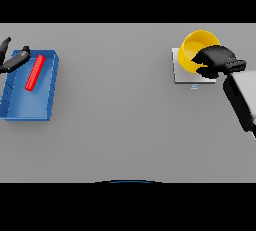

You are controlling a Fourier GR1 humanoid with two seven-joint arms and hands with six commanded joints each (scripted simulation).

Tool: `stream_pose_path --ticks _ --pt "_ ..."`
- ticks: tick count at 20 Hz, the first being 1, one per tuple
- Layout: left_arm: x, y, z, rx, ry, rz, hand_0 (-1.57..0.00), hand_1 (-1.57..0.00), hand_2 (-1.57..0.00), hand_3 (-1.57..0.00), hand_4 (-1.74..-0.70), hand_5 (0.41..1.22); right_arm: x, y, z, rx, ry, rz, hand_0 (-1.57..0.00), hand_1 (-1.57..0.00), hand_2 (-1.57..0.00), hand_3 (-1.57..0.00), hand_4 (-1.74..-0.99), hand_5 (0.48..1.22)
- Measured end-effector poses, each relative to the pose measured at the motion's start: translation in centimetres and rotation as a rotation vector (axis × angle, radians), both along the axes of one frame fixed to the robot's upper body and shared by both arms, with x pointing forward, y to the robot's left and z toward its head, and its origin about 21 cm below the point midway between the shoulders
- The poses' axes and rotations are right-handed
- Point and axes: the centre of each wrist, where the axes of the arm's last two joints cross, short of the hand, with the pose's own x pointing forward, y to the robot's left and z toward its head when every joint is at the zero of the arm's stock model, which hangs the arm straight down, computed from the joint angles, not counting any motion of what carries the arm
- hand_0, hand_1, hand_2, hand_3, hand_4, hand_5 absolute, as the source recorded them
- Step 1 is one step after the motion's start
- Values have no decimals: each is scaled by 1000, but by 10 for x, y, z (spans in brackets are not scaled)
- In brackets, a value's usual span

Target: Pick up the red beaker and tilt it to pour out 1 green nut into yellow bowl. Pick up the yellow bowl and place it on the metallic measuring scale.

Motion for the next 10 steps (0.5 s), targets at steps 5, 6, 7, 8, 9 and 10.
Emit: stream_pose_path --ticks 5,6,7,8,9,10 --pt "1 2 1 -24 1 13 1 1 1 1 -837 760 2 1 5 49 48 -40 -484 -459 -376 -318 -1485 863" --pt "1 1 0 -26 -5 6 1 1 1 1 -831 754 0 1 1 50 58 -43 -387 -380 -300 -258 -1476 847" --pt "1 0 1 -13 0 10 1 1 1 1 -832 749 0 2 0 49 55 -37 -309 -304 -240 -206 -1461 833" --pt "3 -1 6 -10 -5 8 1 1 1 1 -834 750 1 2 2 49 49 -34 -247 -243 -192 -164 -1448 824" --pt "0 -1 3 -15 -2 2 1 1 1 1 -835 752 1 2 2 33 50 -29 -198 -194 -153 -131 -1435 817" --pt "-2 -1 1 -13 -1 4 1 1 1 1 -836 753 0 0 2 28 57 -20 -158 -155 -122 -105 -1422 811"
